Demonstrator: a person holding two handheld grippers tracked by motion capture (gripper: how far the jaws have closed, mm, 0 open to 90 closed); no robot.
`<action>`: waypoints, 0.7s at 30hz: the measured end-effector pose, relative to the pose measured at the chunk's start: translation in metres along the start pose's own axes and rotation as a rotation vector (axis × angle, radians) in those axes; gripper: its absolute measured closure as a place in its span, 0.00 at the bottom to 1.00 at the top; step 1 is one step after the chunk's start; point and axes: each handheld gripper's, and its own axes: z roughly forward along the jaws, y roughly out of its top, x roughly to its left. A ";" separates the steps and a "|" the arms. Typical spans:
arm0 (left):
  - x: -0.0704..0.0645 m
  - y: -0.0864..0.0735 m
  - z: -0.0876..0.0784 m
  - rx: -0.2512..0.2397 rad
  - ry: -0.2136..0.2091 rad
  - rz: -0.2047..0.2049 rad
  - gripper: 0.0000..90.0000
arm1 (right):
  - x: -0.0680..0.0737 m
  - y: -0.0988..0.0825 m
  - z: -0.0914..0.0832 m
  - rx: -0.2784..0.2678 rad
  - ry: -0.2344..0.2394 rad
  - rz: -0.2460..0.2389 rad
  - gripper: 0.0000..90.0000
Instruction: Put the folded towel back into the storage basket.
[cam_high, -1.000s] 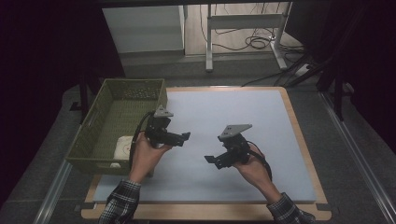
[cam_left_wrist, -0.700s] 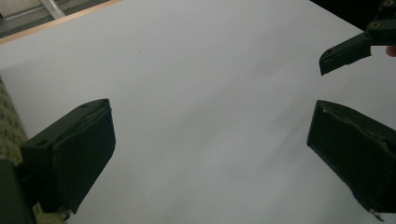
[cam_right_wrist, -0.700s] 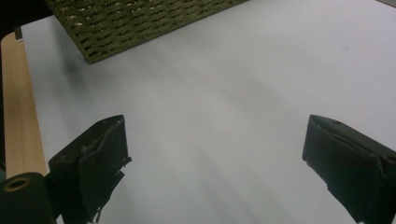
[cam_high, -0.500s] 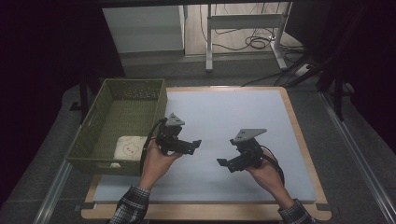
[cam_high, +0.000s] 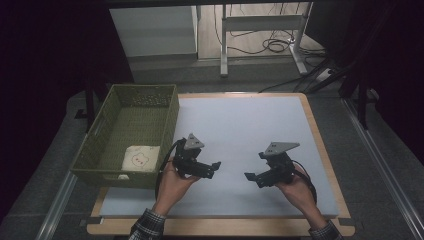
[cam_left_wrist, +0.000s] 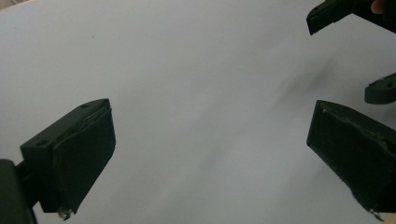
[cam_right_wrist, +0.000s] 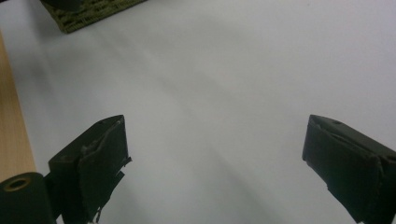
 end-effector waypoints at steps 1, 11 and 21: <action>-0.002 -0.001 0.000 -0.001 0.002 0.003 0.02 | -0.001 -0.002 -0.001 0.002 -0.004 -0.001 0.08; -0.016 -0.017 0.001 0.004 -0.005 0.025 0.02 | -0.007 -0.021 -0.012 0.002 -0.016 0.025 0.08; -0.021 -0.036 0.004 0.010 -0.007 0.030 0.02 | -0.009 -0.043 -0.020 0.005 -0.038 0.043 0.08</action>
